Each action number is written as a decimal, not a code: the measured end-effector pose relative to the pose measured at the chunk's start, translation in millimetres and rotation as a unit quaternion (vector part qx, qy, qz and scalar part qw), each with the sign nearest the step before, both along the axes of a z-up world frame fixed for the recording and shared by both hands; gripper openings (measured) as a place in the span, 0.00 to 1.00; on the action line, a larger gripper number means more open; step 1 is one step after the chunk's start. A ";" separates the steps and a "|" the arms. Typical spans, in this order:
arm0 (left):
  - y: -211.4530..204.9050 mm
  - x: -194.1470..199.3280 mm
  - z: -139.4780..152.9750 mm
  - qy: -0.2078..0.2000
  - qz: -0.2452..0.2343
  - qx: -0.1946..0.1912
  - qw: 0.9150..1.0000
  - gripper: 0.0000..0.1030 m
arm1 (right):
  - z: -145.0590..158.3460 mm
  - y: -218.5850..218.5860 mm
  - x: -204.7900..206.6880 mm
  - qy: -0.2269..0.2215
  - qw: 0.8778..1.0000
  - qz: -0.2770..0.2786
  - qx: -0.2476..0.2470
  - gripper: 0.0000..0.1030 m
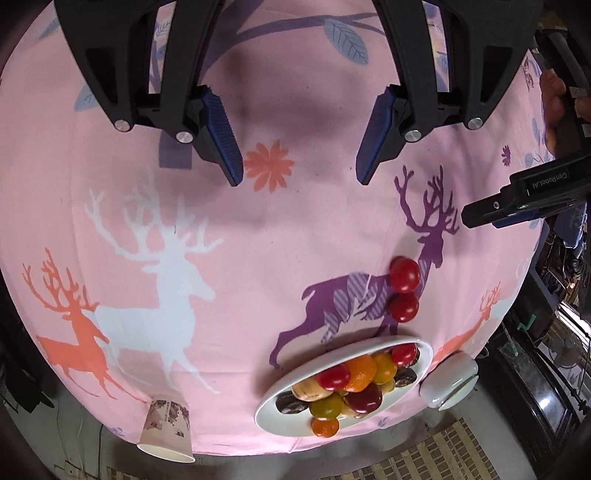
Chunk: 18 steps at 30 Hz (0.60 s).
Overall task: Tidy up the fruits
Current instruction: 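Withdraw both open tools from the plate back to the last cherry tomatoes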
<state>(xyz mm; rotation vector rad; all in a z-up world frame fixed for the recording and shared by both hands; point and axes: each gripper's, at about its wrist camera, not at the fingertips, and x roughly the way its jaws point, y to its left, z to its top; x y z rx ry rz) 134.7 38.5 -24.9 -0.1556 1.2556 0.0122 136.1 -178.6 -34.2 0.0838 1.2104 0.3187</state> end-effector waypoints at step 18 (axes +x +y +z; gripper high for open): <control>40.9 -22.2 -4.9 0.010 0.039 0.000 0.999 0.82 | 2.6 90.6 35.7 -0.041 0.995 0.086 -0.023 0.65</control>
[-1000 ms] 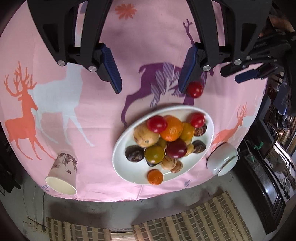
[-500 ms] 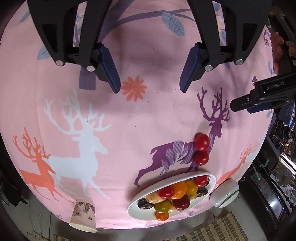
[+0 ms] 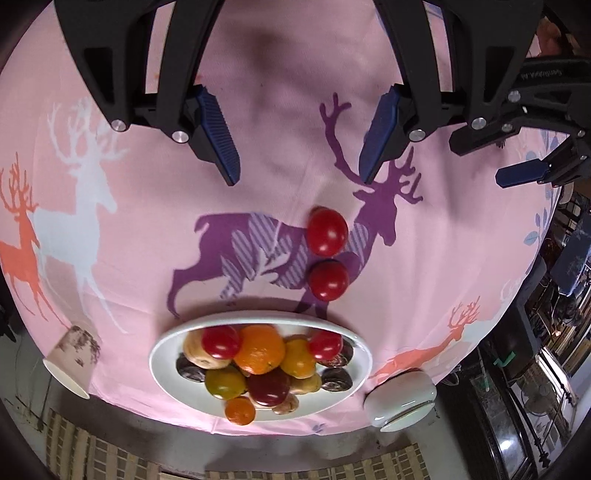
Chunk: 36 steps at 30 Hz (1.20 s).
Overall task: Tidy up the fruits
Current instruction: 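Withdraw both open tools from the plate back to the last cherry tomatoes, then grasp the last two red cherry tomatoes, one with each tool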
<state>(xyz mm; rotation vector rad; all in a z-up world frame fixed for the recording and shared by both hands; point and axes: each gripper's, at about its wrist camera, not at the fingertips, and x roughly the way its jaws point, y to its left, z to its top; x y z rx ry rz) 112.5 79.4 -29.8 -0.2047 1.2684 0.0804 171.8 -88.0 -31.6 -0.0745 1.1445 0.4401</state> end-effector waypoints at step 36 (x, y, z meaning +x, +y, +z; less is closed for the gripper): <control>-65.6 104.2 -10.2 -0.022 -0.080 0.030 0.996 0.42 | -10.9 -88.7 -0.5 0.043 0.995 -0.075 0.042 0.27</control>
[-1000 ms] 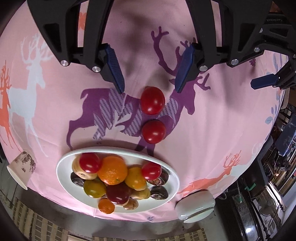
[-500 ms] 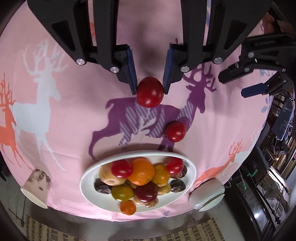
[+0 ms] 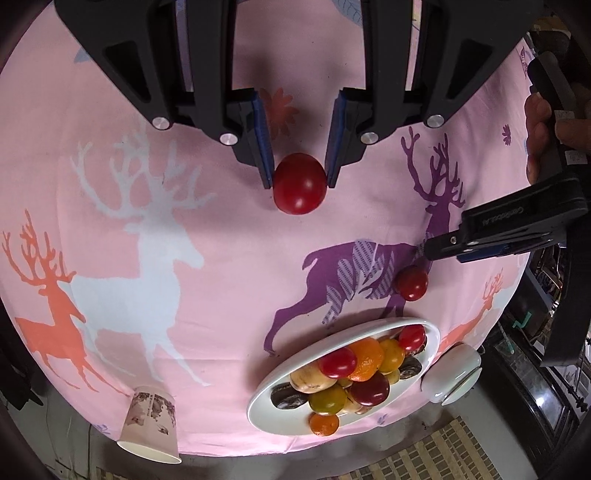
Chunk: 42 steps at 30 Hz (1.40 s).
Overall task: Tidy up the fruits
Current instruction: 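Grasp the last two red cherry tomatoes, one with each tool, then carry both cherry tomatoes onto the white plate and open both tools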
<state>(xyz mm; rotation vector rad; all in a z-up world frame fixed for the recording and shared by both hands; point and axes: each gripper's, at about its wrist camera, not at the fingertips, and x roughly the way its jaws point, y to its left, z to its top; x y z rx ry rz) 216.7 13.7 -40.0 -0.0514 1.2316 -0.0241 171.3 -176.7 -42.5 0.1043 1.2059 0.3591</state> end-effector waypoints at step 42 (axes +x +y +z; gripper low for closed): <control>10.1 42.2 62.3 -0.071 0.002 -0.049 0.996 0.29 | 71.9 39.8 77.1 -0.096 0.995 0.026 0.031 0.28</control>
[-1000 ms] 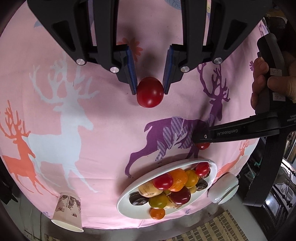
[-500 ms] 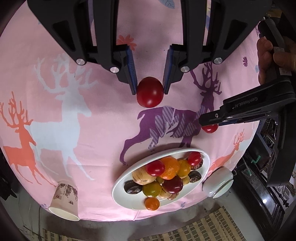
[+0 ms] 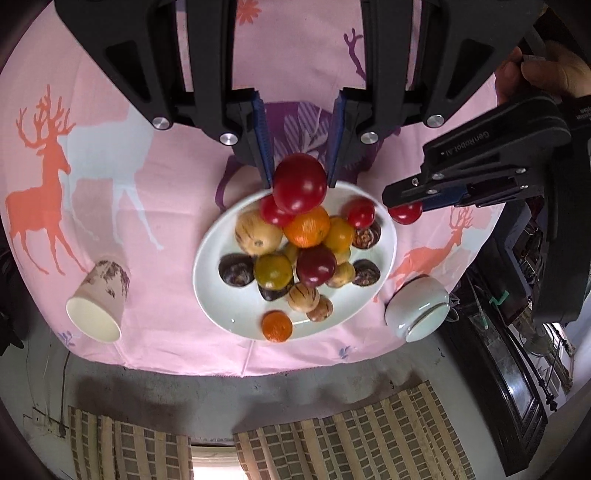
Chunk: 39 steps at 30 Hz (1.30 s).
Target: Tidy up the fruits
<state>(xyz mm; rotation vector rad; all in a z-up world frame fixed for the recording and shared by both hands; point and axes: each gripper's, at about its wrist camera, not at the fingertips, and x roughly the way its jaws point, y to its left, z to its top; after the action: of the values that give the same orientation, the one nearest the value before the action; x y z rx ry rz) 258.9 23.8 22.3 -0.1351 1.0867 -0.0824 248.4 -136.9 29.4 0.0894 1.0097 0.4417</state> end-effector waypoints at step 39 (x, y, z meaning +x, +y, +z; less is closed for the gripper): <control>-3.4 -66.4 -16.4 0.034 0.044 0.062 0.996 0.76 | -33.8 -16.2 -41.5 0.040 0.998 -0.039 -0.029 0.63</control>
<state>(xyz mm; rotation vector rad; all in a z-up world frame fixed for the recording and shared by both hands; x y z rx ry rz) 192.6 20.5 5.9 -0.0734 1.1491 0.0696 206.9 -153.2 -4.4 0.0948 1.0937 0.3397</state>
